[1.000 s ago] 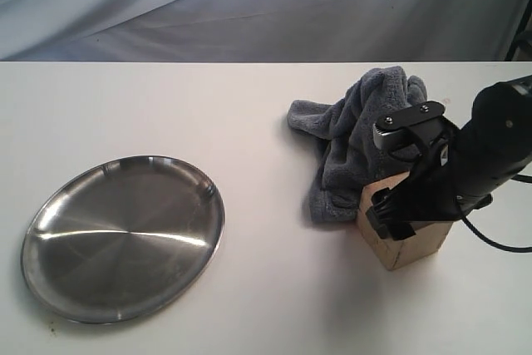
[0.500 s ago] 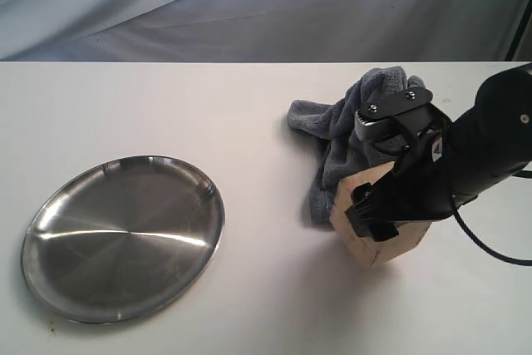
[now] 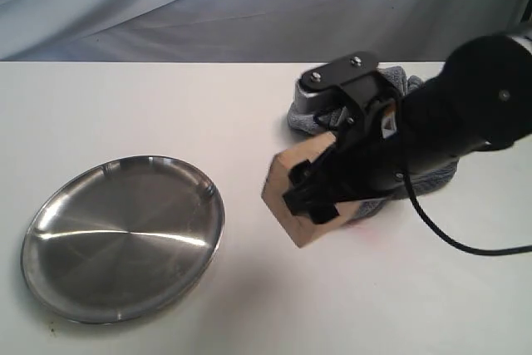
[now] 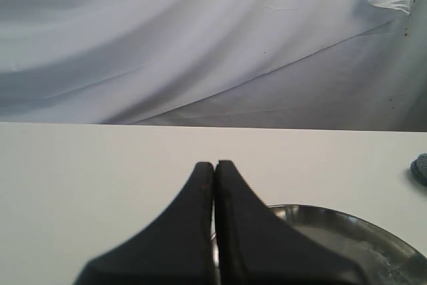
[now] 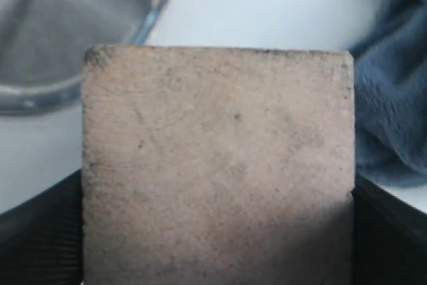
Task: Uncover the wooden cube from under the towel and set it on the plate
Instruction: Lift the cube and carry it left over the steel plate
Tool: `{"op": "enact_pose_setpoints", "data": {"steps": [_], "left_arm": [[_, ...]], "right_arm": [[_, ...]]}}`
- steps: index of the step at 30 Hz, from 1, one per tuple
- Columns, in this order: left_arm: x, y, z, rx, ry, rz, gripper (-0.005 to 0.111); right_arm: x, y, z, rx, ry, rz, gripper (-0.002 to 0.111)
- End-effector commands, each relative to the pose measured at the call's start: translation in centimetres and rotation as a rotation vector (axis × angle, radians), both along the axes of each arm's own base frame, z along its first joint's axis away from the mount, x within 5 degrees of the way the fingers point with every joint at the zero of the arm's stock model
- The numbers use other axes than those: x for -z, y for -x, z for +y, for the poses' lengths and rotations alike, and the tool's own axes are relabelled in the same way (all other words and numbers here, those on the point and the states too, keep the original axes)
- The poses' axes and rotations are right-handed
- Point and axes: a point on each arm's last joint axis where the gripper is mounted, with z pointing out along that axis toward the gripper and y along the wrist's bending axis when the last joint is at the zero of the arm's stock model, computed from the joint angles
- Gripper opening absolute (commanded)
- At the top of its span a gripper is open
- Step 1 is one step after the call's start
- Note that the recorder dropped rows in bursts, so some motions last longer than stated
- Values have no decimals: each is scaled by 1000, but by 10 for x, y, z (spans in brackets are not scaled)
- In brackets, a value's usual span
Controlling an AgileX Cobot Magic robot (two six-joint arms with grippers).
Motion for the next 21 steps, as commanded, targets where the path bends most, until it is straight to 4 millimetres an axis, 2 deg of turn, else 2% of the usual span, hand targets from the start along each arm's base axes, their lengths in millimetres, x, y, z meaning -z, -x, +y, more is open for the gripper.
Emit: {"op": "enact_pose_setpoints", "data": {"steps": [1,11,14,21], "left_arm": [[1,0,0,1,0,1,1],[1,0,0,1,2,1,1],[1,0,0,1,2,1,1],[1,0,0,1,0,1,1]], "right_arm": [[-15,-9,37,-100,-31,-59,64],[0,-32,124,-319,57,-14,64],[7,-37,141,-380,85,-20,64],[21,-49,164,-463,117,-38,64]]}}
